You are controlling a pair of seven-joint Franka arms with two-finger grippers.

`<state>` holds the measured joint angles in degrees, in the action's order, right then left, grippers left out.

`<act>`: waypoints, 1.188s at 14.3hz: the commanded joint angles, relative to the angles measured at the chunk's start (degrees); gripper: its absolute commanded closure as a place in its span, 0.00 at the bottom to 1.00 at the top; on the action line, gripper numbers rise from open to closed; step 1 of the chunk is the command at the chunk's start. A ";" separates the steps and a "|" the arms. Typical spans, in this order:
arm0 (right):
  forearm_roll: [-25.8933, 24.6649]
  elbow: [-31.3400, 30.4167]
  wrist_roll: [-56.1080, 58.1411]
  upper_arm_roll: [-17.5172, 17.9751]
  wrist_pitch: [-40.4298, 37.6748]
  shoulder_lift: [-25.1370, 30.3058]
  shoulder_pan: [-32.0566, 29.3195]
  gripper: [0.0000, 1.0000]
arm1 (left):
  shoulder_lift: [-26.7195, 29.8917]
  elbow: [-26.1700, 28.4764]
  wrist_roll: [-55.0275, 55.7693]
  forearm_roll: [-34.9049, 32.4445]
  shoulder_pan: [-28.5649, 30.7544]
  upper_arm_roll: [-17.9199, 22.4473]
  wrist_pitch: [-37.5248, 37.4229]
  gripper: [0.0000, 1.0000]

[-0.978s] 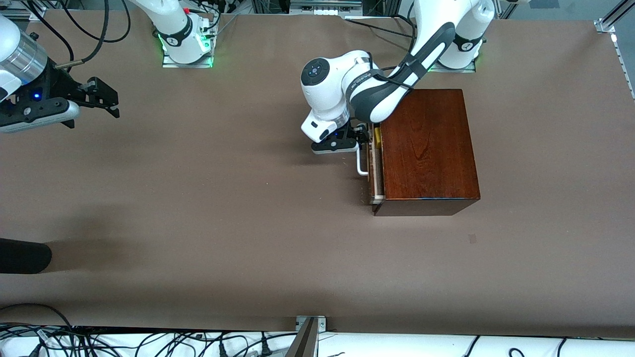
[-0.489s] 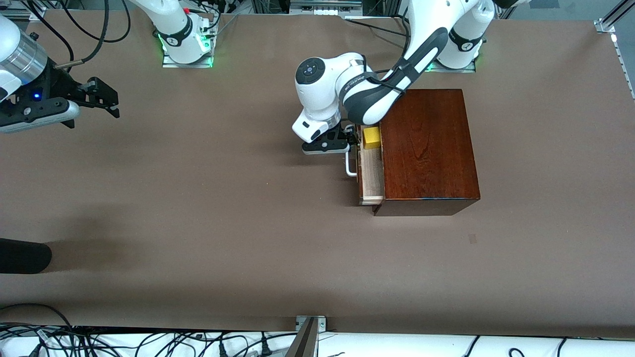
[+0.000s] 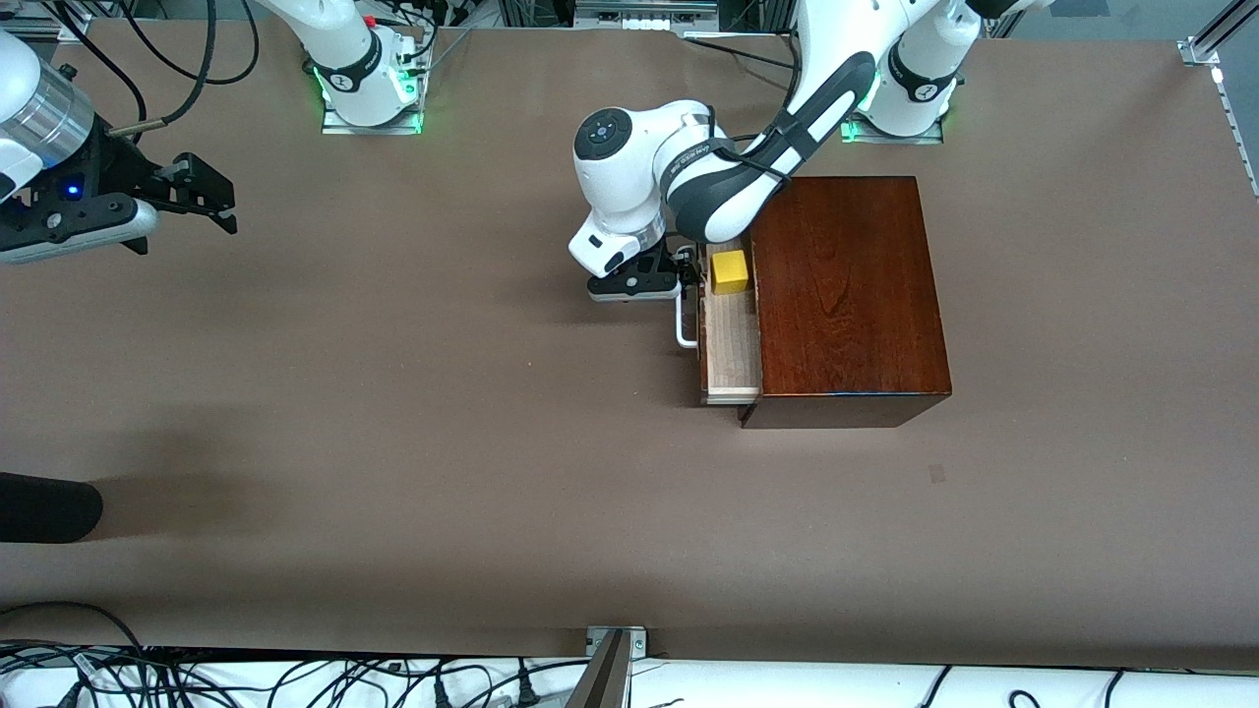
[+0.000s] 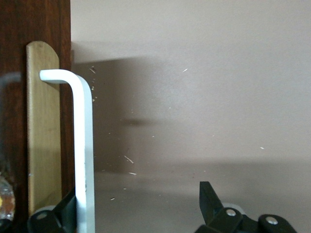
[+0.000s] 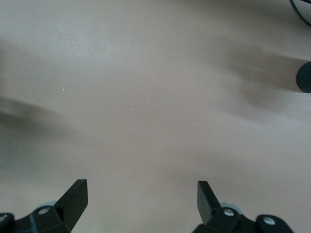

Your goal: Open drawer, take yellow block, close drawer

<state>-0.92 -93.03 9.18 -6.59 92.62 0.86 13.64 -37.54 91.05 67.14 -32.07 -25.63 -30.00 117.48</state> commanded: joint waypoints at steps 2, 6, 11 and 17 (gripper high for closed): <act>-0.22 1.10 -0.66 -0.01 -1.12 -0.16 0.16 0.00 | -2.63 -6.05 1.06 -0.37 -2.06 -0.68 -0.83 0.00; -0.22 1.10 -0.74 -0.01 -1.21 -0.16 0.16 0.00 | -0.27 -6.32 0.45 -0.19 -1.71 -0.94 -5.48 0.00; -0.22 1.01 0.13 -0.01 -1.48 -0.07 0.16 0.00 | 7.21 -10.17 -0.51 4.46 1.27 -1.03 -20.15 0.00; -0.05 1.10 -0.48 0.17 -1.39 -0.16 0.51 0.00 | 14.85 -14.67 -20.32 12.71 16.19 -1.12 -33.52 0.00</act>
<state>-0.92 -93.03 9.23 -6.43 92.45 0.86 13.79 -25.28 76.77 56.88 -23.12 -15.02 -30.66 87.07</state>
